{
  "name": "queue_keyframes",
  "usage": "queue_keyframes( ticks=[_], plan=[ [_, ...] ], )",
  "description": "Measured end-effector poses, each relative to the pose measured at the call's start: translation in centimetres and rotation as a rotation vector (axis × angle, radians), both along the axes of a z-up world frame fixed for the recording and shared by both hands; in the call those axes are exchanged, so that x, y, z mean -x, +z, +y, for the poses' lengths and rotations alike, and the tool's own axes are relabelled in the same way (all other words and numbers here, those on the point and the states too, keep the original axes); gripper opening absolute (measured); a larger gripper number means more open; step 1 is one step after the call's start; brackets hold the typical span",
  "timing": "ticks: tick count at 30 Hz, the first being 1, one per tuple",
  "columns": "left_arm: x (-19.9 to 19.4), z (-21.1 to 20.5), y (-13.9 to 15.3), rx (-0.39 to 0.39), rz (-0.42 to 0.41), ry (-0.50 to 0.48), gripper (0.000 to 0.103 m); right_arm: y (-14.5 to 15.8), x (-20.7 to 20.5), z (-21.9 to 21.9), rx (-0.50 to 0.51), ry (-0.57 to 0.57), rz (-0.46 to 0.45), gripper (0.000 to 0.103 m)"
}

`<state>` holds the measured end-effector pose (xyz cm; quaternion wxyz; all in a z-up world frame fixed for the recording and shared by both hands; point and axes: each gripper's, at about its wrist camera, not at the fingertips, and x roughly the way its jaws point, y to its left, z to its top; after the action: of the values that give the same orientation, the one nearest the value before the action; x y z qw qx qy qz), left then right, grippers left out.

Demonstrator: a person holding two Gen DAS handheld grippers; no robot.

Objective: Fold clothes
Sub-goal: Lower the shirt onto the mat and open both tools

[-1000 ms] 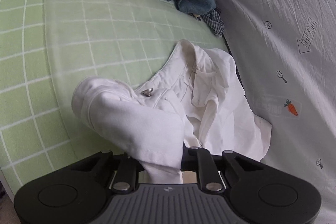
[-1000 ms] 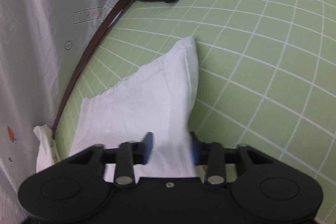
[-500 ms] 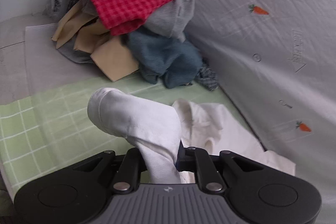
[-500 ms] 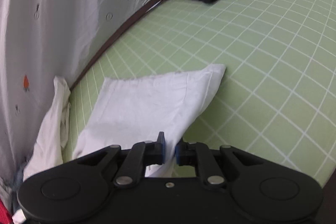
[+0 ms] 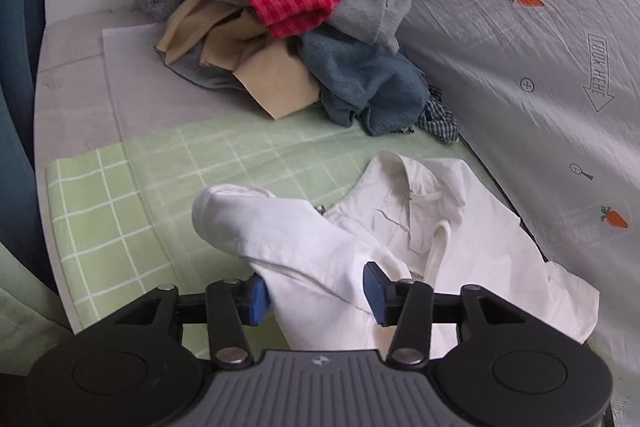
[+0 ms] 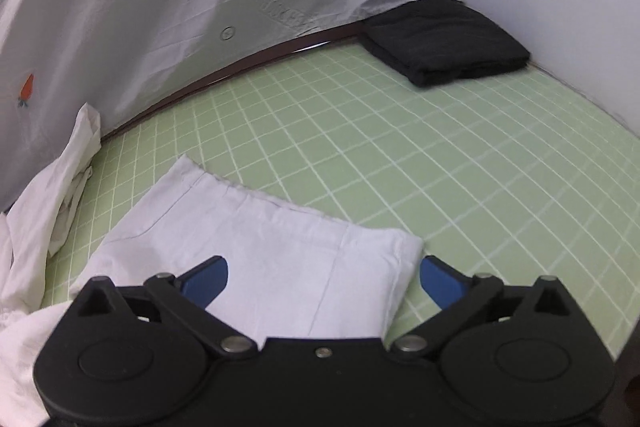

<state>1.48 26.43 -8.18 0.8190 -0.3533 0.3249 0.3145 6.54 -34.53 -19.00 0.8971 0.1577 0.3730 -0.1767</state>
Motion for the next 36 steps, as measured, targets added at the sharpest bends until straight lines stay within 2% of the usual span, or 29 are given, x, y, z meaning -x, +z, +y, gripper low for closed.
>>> queue_keyframes(
  ticks=[4,8,11,13,16,20,26,29,32,36],
  plan=[
    [0.2,-0.4,0.9,-0.038,0.013,-0.001,0.057,-0.1,-3.1,0.0,0.005,0.045,-0.011,0.103],
    [-0.4,-1.4,1.5,-0.084,0.047,0.011,0.061,-0.8,-6.1,0.4,0.018,0.102,0.027,0.103],
    [-0.7,-1.1,2.7,-0.104,0.012,0.063,0.063,-1.5,-7.8,0.3,0.004,0.142,0.063,0.103],
    [-1.0,-0.4,4.0,-0.147,-0.030,0.103,0.072,-2.0,-8.7,-0.1,-0.032,0.175,0.098,0.103],
    [-3.3,0.3,5.0,-0.205,-0.019,0.081,0.078,-2.5,-10.2,-0.2,-0.003,0.234,0.129,0.103],
    [-7.9,-1.1,3.4,-0.189,0.046,-0.043,0.079,-3.1,-12.5,-0.5,0.013,0.297,0.157,0.103],
    [-14.0,-7.9,-1.8,-0.121,0.137,-0.324,0.079,-4.2,-17.0,0.6,0.004,0.415,0.200,0.102],
    [-16.5,-11.0,-4.2,-0.119,0.207,-0.459,0.079,-4.8,-19.0,1.9,0.048,0.493,0.219,0.097],
    [-17.3,-11.5,-5.7,-0.111,0.271,-0.462,0.081,-5.3,-20.4,2.5,0.080,0.496,0.218,0.086],
    [-17.5,-10.9,-7.3,-0.074,0.330,-0.416,0.082,-5.6,-20.3,2.8,0.074,0.501,0.183,0.086]
  ],
)
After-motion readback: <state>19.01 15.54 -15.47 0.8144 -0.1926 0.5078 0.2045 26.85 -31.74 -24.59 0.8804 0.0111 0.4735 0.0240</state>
